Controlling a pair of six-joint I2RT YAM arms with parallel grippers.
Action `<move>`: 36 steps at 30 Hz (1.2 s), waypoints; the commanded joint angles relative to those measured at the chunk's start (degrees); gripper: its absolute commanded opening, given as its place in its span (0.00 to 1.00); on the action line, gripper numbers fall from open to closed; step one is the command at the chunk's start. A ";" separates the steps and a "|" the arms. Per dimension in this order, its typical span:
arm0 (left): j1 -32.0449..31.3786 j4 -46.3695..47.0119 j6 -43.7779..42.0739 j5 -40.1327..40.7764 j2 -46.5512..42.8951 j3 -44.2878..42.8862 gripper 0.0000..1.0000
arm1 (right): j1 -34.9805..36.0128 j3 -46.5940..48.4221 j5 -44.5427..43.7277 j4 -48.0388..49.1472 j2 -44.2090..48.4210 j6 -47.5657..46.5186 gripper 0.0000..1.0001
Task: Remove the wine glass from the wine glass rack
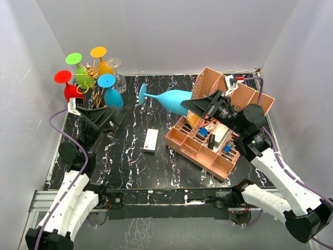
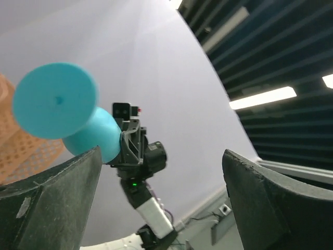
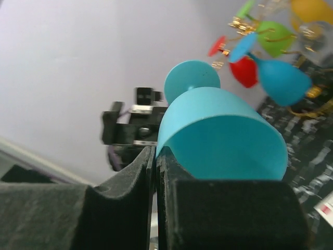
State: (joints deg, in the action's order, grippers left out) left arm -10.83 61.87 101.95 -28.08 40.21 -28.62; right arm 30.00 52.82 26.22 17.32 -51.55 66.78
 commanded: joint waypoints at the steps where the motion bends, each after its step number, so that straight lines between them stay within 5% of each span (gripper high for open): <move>1: 0.20 -34.33 -17.26 4.68 -6.26 -5.03 0.97 | 0.04 4.22 -6.25 -22.62 -0.31 -18.79 0.08; 6: 0.18 -60.68 -29.83 13.04 -8.69 -15.21 0.97 | 0.04 8.28 -1.66 -32.31 -5.31 -31.97 0.08; 11: 0.20 -73.88 -36.84 17.54 -7.12 -22.18 0.97 | 0.45 16.59 0.89 -41.88 -14.57 -38.91 0.08; 23: 0.19 -82.87 -44.36 18.95 -5.60 -29.53 0.97 | 7.57 46.12 -19.83 -63.35 -40.16 -52.64 0.08; 36: 0.22 -91.53 -52.64 21.35 -4.02 -37.34 0.97 | 7.38 70.20 -34.25 -72.19 -62.81 -59.27 0.08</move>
State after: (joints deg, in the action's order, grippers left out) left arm -10.83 -26.41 53.36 -8.67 36.29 -62.89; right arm 37.71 113.89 -1.41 -52.34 -110.96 10.15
